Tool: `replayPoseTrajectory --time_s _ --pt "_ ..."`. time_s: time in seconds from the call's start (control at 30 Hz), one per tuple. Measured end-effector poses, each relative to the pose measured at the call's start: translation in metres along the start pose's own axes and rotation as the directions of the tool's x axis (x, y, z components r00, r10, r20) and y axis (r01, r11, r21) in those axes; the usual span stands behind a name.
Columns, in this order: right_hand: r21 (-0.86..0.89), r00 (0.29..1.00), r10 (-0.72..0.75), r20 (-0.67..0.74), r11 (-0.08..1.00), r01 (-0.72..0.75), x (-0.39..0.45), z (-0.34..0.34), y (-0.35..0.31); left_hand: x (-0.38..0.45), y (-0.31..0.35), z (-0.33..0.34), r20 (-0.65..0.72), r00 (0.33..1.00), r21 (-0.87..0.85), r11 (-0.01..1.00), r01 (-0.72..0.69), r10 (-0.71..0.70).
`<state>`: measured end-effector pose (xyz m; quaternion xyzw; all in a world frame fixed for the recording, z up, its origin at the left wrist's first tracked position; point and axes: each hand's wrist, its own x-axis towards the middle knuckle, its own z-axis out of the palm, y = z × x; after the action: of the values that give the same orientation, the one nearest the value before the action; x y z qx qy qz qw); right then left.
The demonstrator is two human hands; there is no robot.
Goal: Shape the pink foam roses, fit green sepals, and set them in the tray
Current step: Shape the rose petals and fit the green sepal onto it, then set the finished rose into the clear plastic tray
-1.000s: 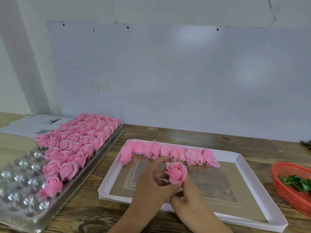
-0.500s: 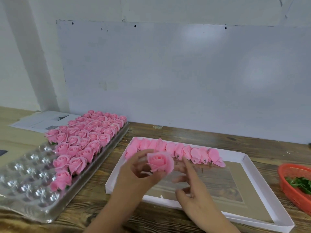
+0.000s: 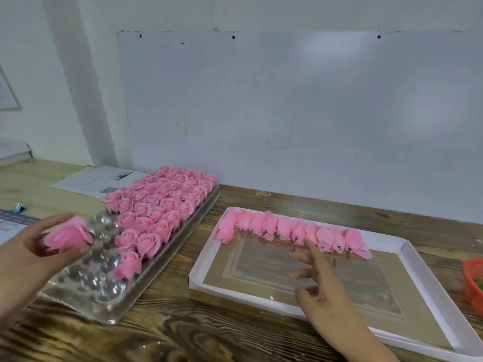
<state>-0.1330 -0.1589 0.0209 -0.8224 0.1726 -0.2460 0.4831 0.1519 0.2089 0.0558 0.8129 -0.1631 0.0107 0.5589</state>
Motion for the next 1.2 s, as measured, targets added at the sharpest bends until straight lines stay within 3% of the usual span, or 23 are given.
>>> replayPoseTrajectory --time_s 0.23,0.6,0.97,1.2 --pt "0.011 1.0 0.023 -0.017 1.0 -0.023 0.001 0.001 -0.001 0.069 -0.026 -0.008 -0.082 0.996 0.172 0.984 0.04 -0.026" --pt "-0.032 1.0 0.024 -0.003 0.999 -0.024 0.0 0.001 -0.001 0.091 0.0 0.044 0.021 1.0 0.4 0.916 -0.006 -0.003" --pt "-0.037 0.999 0.036 0.003 0.999 -0.036 0.001 0.003 -0.001 0.115 0.0 0.052 0.039 0.999 0.557 0.83 -0.016 -0.007" --pt "-0.057 1.0 0.016 0.005 0.998 -0.016 0.0 0.002 0.0 0.122 -0.004 0.055 0.029 0.999 0.571 0.821 0.02 -0.044"
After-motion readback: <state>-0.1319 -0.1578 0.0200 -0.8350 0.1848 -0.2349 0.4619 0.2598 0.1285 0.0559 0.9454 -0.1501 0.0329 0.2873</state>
